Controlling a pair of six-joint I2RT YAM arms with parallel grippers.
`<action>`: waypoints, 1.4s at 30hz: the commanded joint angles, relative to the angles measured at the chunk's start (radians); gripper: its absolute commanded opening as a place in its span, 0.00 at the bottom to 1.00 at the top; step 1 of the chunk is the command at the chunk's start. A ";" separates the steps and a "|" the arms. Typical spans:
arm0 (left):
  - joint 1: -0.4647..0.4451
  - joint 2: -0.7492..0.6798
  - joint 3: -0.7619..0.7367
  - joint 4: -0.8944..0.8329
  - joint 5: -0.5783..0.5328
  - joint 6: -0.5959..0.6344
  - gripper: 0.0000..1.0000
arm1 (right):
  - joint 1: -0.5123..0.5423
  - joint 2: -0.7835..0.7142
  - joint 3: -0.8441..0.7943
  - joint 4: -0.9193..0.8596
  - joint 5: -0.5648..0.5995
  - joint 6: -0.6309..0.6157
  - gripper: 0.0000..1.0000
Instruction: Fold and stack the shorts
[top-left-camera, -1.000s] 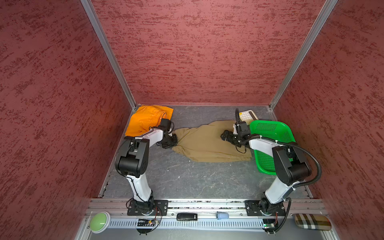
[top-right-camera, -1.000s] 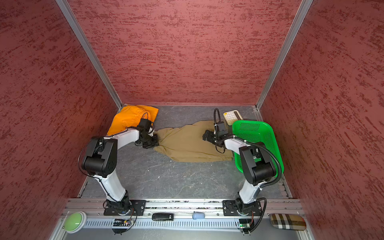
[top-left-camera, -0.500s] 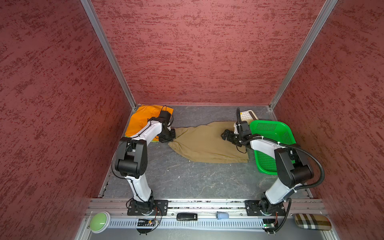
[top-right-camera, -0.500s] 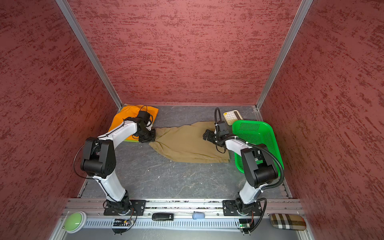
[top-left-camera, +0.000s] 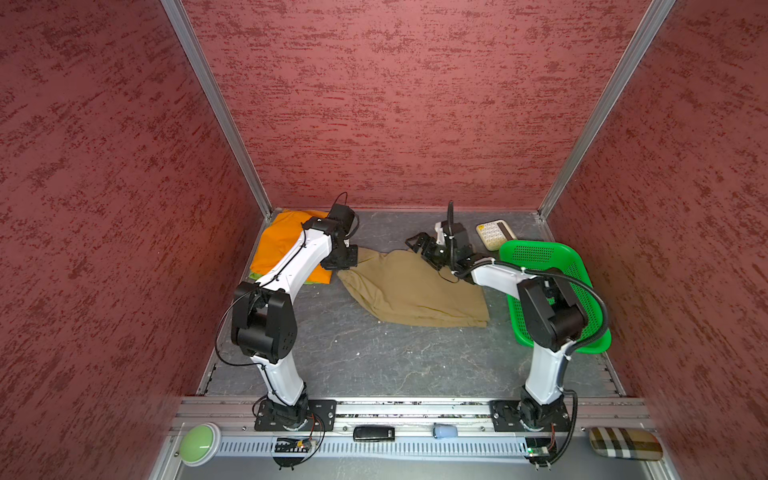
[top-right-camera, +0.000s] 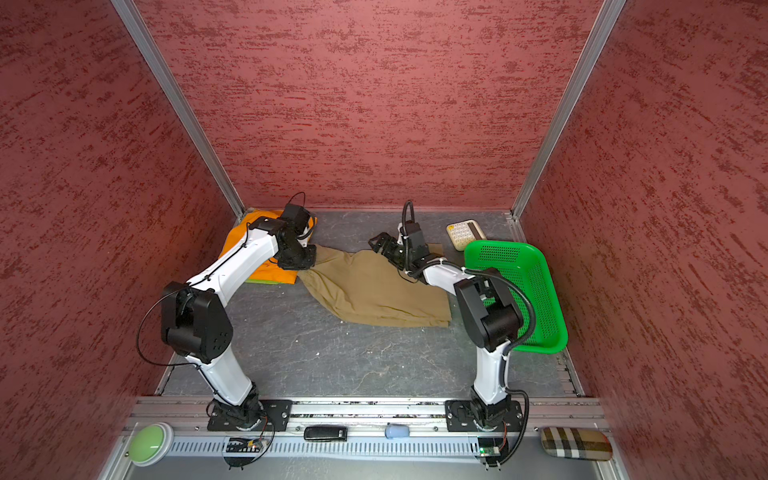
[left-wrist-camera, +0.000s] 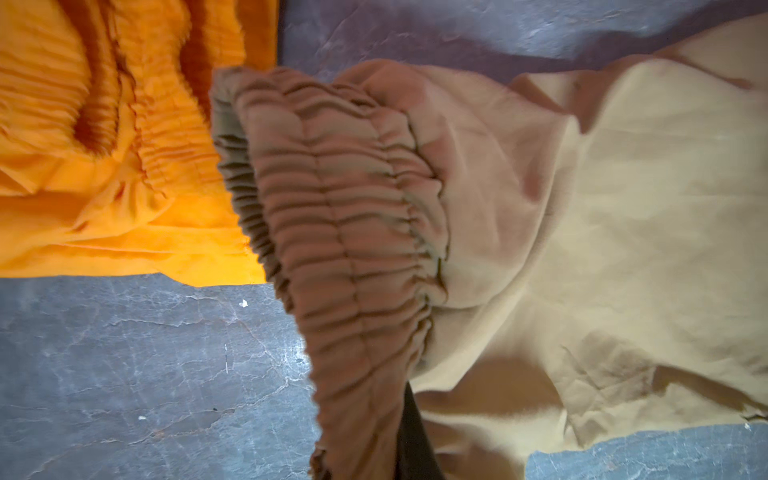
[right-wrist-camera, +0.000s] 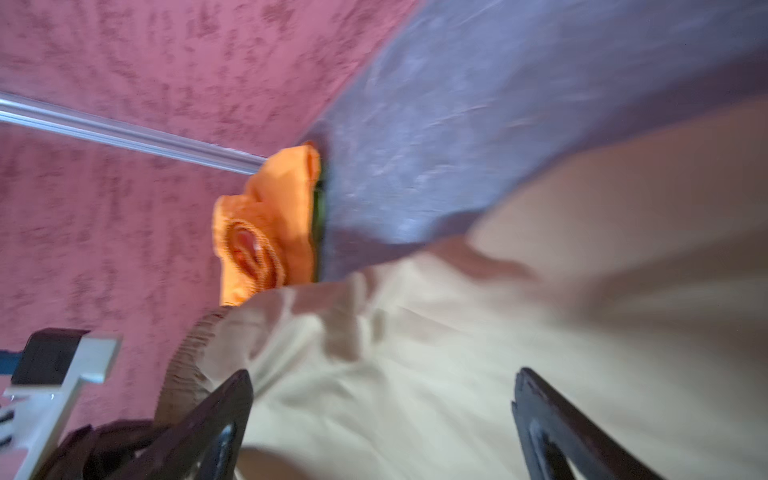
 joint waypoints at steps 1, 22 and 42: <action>-0.007 0.005 0.047 -0.033 -0.058 0.022 0.00 | 0.011 0.103 0.078 0.116 -0.024 0.132 0.99; 0.181 -0.016 0.012 0.112 0.188 -0.031 0.00 | 0.008 0.147 0.339 -0.172 -0.022 -0.162 0.99; 0.188 -0.014 0.053 0.121 0.224 -0.050 0.00 | 0.307 -0.067 -0.331 0.148 0.035 0.069 0.99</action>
